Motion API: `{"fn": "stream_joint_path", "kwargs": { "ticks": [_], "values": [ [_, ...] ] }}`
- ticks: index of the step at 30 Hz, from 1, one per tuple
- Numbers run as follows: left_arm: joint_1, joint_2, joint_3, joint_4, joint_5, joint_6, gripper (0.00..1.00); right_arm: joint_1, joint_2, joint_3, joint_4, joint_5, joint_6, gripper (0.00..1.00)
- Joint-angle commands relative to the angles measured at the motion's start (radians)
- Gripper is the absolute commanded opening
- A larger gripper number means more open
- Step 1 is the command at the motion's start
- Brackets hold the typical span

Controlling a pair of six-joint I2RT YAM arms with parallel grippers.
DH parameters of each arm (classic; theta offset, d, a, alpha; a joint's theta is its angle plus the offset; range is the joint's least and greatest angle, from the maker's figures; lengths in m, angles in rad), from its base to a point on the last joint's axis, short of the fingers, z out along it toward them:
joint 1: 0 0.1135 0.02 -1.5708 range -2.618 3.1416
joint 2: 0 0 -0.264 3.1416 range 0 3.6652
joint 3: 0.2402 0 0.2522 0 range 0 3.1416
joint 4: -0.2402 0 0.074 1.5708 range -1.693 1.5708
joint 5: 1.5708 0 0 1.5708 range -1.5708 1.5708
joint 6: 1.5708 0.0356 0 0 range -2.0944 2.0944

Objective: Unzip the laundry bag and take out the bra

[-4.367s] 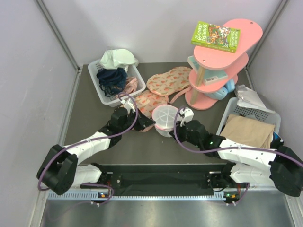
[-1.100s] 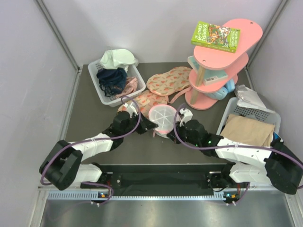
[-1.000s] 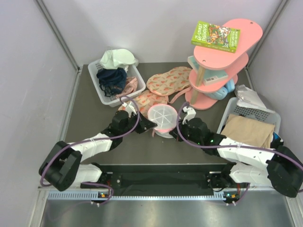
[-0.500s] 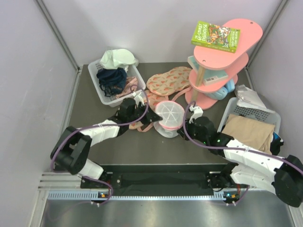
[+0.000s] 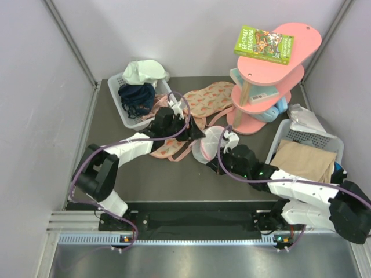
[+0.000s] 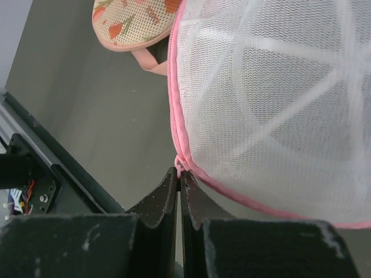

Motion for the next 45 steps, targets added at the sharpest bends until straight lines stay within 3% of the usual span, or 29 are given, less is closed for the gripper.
{"fn": "stream_joint_path", "kwargs": {
  "ticks": [1,5,11,14,18,23,32,39,43,45],
  "values": [
    [0.010,-0.095,0.022,-0.131,-0.169,0.089,0.78,0.025,0.061,0.022,0.160,-0.057,0.031,0.00],
    [0.022,-0.193,-0.032,-0.232,-0.299,0.112,0.86,0.042,0.104,0.045,0.180,-0.062,0.033,0.00],
    [0.022,-0.412,-0.159,-0.289,-0.482,0.072,0.89,0.066,0.148,0.064,0.219,-0.068,0.036,0.00],
    [0.019,-0.489,-0.231,-0.264,-0.450,0.015,0.88,0.074,0.162,0.067,0.239,-0.067,0.039,0.00],
    [-0.028,-0.512,-0.323,-0.166,-0.300,-0.091,0.84,0.082,0.188,0.080,0.256,-0.068,0.039,0.00],
    [-0.091,-0.463,-0.421,0.100,-0.234,-0.226,0.82,0.092,0.208,0.093,0.257,-0.070,0.036,0.00],
    [-0.171,-0.335,-0.419,0.245,-0.260,-0.275,0.78,0.105,0.205,0.085,0.249,-0.059,0.044,0.00],
    [-0.173,-0.295,-0.425,0.288,-0.252,-0.290,0.41,0.108,0.198,0.076,0.248,-0.050,0.047,0.00],
    [-0.173,-0.290,-0.422,0.308,-0.251,-0.299,0.09,0.108,0.199,0.074,0.245,-0.047,0.048,0.00],
    [-0.173,-0.284,-0.420,0.315,-0.249,-0.302,0.00,0.108,0.201,0.073,0.239,-0.039,0.053,0.00]
  ]
}}
